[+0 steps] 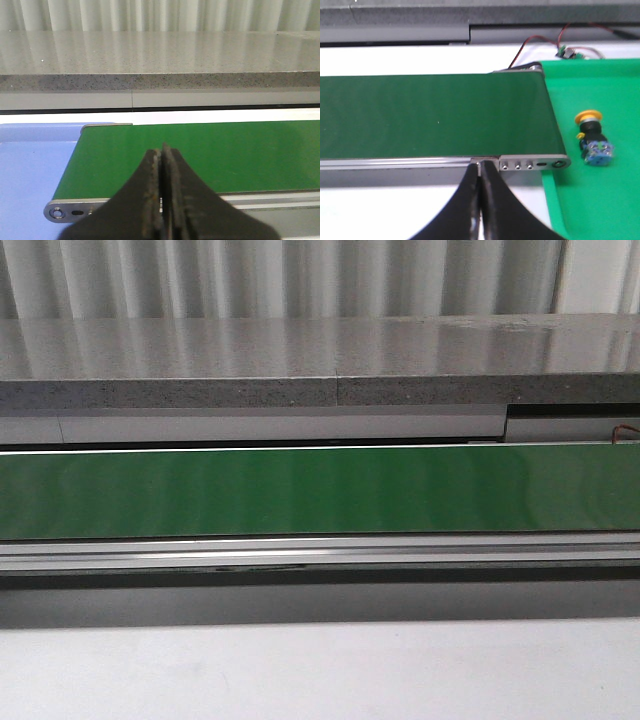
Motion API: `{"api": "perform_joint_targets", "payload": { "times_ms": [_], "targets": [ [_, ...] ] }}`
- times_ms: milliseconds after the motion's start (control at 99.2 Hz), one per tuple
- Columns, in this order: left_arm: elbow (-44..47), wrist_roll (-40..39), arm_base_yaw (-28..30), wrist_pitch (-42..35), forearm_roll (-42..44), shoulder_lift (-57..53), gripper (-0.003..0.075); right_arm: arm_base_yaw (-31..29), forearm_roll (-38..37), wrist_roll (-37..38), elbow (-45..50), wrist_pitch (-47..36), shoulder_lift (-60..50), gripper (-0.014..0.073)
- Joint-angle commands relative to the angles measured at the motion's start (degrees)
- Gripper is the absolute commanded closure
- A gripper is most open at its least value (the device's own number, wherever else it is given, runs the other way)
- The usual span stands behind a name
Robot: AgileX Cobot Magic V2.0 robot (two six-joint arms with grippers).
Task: Move button from right to left
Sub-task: 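Move the right gripper down over the yellow-capped push button on the green tray, then close the right gripper on the button's blue contact block and lift it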
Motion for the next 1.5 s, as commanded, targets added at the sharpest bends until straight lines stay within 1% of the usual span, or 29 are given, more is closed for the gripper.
{"api": "perform_joint_targets", "payload": {
  "times_ms": [0, 81, 242, 292, 333, 363, 433, 484, 504, 554, 625, 685, 837, 938, 1280, 1442, 1472, 1492],
  "targets": [
    [1.3, -0.6, 0.0, -4.5, -0.4, -2.0, 0.074, -0.2, 0.8, 0.2, -4.4, 0.0, 4.2, 0.0662],
    [1.3, -0.6, 0.0, -4.5, -0.4, -2.0, 0.074, -0.2, 0.9, 0.2, -6.7, 2.7, 7.9, 0.0659],
    [1.3, -0.6, 0.0, -4.5, -0.4, -2.0, 0.074, -0.2, 0.9, 0.2, -11.0, 4.2, 15.8, 0.0657],
    [1.3, -0.6, 0.0, -4.5, -0.4, -2.0, 0.074, -0.2, 0.9, 0.2, -12.4, 5.5, 18.1, 0.0643],
    [1.3, -0.6, 0.0, -4.5, -0.4, -2.0, 0.074, -0.2, 0.9, 0.2, -13.8, 6.7, 20.2, 0.0613],
    [1.3, -0.6, 0.0, -4.5, -0.4, -2.0, 0.074, -0.2, 0.9, 0.2, -14.7, 8.0, 21.5, 0.0584],
    [1.3, -0.6, 0.0, -4.5, -0.4, -2.0, 0.074, -0.2, 0.9, 0.2, -17.0, 10.6, 24.8, 0.0477],
    [1.3, -0.6, 0.0, -4.5, -0.4, -2.0, 0.074, -0.2, 0.9, 0.2, -18.5, 12.4, 27.2, 0.0369],
    [1.3, -0.6, 0.0, -4.5, -0.4, -2.0, 0.074, -0.2, 0.9, 0.2, -19.2, 12.8, 28.3, 0.034],
    [1.3, -0.6, 0.0, -4.5, -0.4, -2.0, 0.074, -0.2, 0.9, 0.2, -20.5, 13.5, 30.6, 0.0222],
    [1.3, -0.6, 0.0, -4.5, -0.4, -2.0, 0.074, -0.2, 0.9, 0.2, -22.7, 14.5, 33.9, 0.0093],
    [1.3, -0.6, 0.0, -4.5, -0.4, -2.0, 0.074, -0.2, 0.8, 0.2, -24.8, 15.7, 36.8, 0.0037],
    [1.3, -0.6, 0.0, -4.5, -0.4, -2.0, 0.074, -0.5, -0.7, 0.2, -29.9, 17.3, 43.1, 0.0054],
    [1.3, -0.6, 0.0, -4.5, -0.4, -2.0, 0.074, -2.3, -1.9, 0.2, -33.1, 17.3, 46.4, 0.0054],
    [1.3, -0.6, 0.0, -4.5, -0.4, -2.0, 0.074, -17.1, -4.3, 0.2, -41.2, 17.3, 57.0, 0.0054],
    [1.3, -0.6, 0.0, -4.5, -0.4, -2.0, 0.074, -22.3, -4.3, 0.1, -45.4, 20.5, 63.3, 0.0054],
    [1.3, -0.6, 0.0, -4.5, -0.4, -2.0, 0.074, -22.9, -4.5, -0.4, -46.0, 21.2, 64.3, 0.0054],
    [1.3, -0.6, 0.0, -4.5, -0.4, -2.0, 0.074, -24.3, -4.7, -1.5, -47.9, 22.9, 67.0, 0.0054]
  ]
}}
